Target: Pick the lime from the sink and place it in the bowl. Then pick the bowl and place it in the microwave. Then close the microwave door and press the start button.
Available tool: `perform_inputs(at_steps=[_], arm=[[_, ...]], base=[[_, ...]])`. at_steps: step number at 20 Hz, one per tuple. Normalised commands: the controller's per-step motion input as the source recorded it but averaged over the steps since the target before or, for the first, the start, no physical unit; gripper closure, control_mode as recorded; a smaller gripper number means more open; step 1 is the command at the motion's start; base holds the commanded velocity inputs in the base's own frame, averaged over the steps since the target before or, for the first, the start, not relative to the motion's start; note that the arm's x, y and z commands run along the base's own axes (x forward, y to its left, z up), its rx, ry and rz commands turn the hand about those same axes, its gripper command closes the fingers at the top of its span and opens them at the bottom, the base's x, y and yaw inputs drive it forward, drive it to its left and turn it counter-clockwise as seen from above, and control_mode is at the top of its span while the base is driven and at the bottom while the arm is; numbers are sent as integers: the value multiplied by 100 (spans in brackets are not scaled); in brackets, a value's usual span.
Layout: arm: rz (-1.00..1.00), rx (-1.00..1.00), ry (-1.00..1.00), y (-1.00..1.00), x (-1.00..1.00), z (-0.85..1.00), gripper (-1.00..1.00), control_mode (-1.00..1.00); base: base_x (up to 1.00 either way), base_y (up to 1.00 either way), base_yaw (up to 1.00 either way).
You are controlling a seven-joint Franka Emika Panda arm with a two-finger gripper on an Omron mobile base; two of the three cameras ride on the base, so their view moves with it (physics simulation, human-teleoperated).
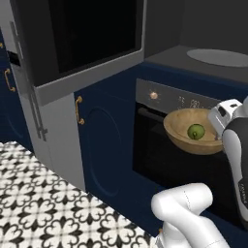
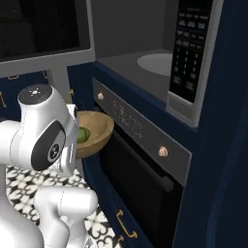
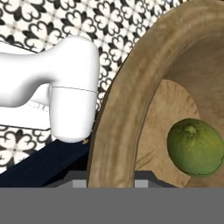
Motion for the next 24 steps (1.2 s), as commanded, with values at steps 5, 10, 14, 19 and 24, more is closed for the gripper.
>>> perform_inputs(at_steps=[5, 10, 14, 19, 24], arm=[[0, 0, 0, 0, 0, 0, 100, 100], [0, 0, 0, 0, 0, 0, 100, 100], [0, 0, 0, 0, 0, 7, 100, -100], [0, 0, -7, 5, -1, 40, 100, -100], [-2, 0, -8, 0, 0, 52, 100, -100]], base=[[0, 0, -31], [14, 11, -42], [1, 0, -14], [0, 0, 0], [0, 0, 0]])
